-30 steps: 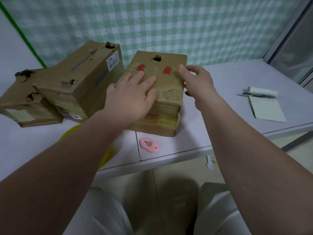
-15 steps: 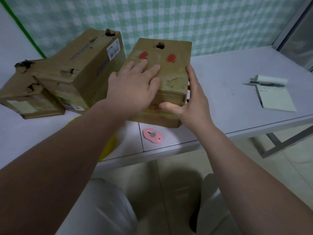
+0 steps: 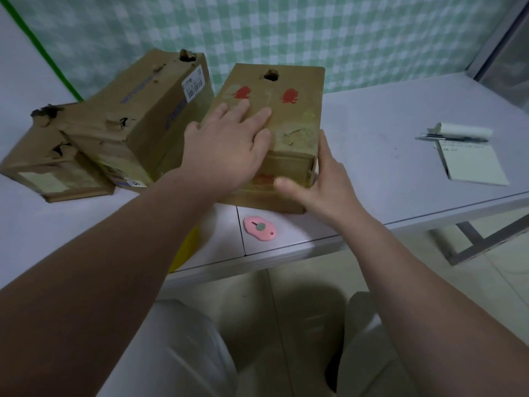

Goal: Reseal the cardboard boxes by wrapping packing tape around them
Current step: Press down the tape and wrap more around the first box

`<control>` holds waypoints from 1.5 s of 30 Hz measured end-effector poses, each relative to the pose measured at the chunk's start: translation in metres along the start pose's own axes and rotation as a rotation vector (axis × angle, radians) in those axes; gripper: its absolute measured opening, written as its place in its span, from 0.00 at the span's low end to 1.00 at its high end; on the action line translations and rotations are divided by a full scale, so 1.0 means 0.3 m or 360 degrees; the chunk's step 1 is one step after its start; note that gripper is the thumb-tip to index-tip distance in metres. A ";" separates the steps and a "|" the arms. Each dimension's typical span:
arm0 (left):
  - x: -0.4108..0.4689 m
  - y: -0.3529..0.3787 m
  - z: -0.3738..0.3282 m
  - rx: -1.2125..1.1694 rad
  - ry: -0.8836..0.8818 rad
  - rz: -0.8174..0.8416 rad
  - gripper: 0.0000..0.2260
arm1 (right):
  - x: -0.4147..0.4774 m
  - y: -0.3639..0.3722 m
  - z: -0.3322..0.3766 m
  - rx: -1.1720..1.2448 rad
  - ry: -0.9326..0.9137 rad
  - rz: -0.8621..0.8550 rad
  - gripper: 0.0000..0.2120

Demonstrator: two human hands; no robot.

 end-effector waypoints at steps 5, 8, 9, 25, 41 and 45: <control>0.002 0.001 -0.001 0.0003 -0.0015 0.0009 0.21 | 0.023 -0.008 0.041 -0.0005 0.0023 -0.0176 0.48; 0.004 -0.003 -0.005 -0.0002 -0.0031 0.0042 0.21 | 0.025 -0.003 0.022 -0.0030 0.0033 -0.0167 0.53; 0.005 -0.004 -0.006 -0.0003 -0.0031 0.0046 0.21 | 0.025 -0.005 0.019 -0.0033 0.0041 -0.0166 0.54; 0.011 -0.014 -0.017 -0.0007 -0.0062 0.0104 0.21 | -0.022 -0.074 0.195 -0.1286 -0.0393 -0.0265 0.33; -0.052 -0.070 0.061 -0.0653 -0.0154 -0.0314 0.18 | 0.051 -0.156 0.250 -0.1503 0.0016 0.0254 0.50; -0.071 -0.073 -0.011 -0.1104 -0.0122 -0.0348 0.18 | 0.050 -0.205 0.265 -0.1470 0.0060 0.0075 0.26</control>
Point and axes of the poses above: each hand's wrist, its own x-axis towards the middle knuckle, its own y-axis out of the palm, z = x × y, the point moved 1 cm from there along x, towards the middle knuckle, and after that the axes turned 8 degrees about y, right-handed, at the moved point
